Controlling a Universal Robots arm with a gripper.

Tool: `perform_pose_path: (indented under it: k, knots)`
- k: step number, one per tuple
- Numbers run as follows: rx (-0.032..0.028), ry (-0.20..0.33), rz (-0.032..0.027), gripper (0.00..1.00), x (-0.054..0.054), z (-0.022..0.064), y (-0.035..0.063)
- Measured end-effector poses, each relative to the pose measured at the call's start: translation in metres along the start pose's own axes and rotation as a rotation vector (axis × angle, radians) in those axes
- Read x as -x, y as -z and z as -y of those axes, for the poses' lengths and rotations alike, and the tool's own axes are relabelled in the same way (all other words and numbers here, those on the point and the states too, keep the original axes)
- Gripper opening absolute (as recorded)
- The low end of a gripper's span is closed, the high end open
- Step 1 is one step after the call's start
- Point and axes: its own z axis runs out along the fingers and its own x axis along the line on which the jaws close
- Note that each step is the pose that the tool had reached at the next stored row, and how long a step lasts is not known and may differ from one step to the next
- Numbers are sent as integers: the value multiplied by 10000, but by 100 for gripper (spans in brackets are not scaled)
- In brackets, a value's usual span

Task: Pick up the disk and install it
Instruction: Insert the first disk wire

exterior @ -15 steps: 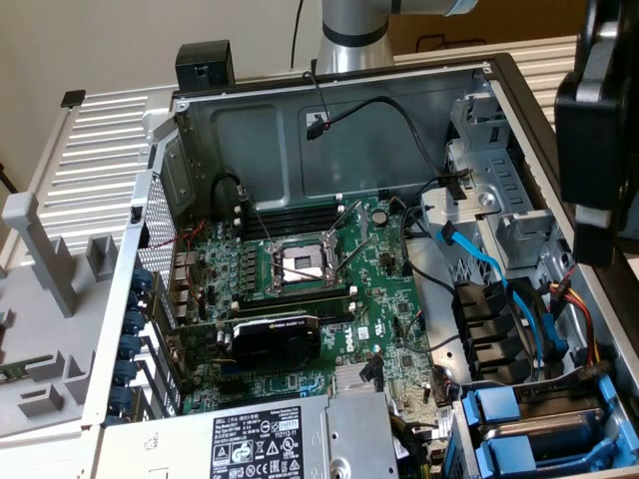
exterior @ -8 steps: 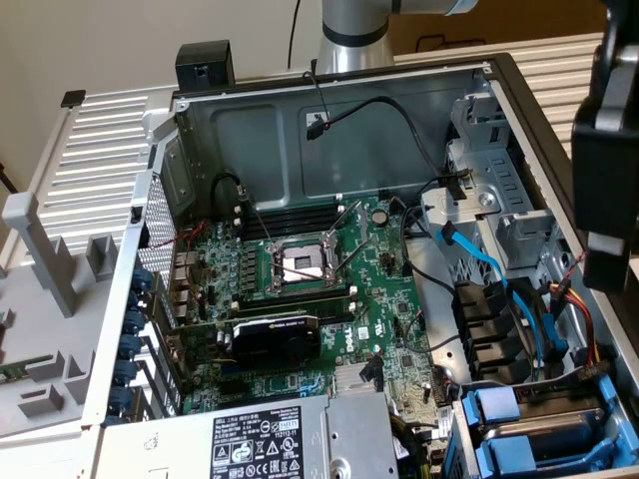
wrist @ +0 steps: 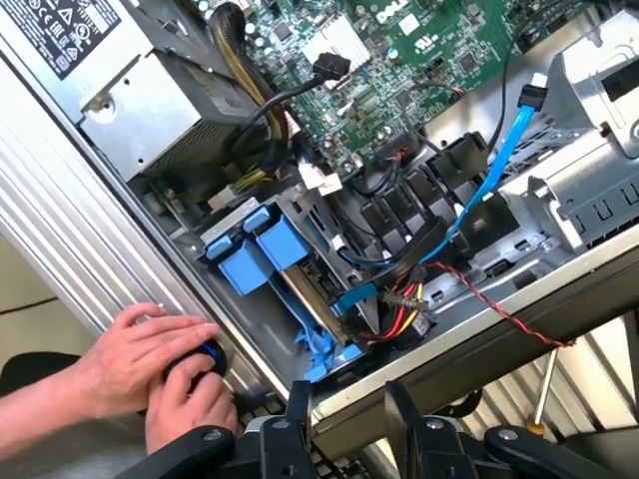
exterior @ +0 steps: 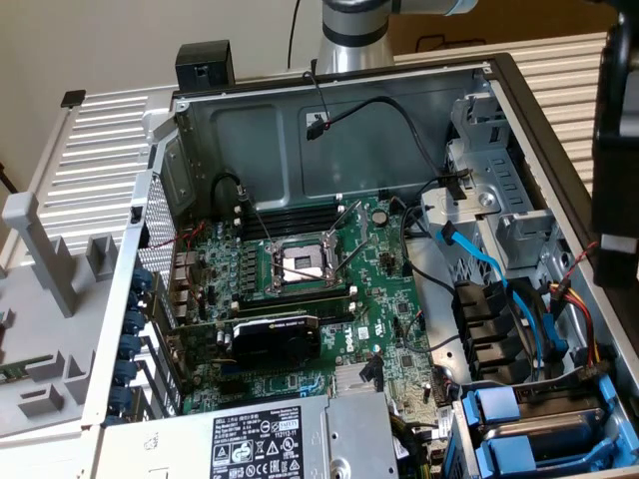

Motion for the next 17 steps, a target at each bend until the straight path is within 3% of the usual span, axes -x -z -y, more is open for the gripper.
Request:
perform_pose_path:
  k: [4,6,17]
  knots:
    - [-78,701,185,43,1,-1,-4]
    - [-101,922,244,43,-3,-5,-7]
    - [-133,1183,294,43,-116,-39,-49]
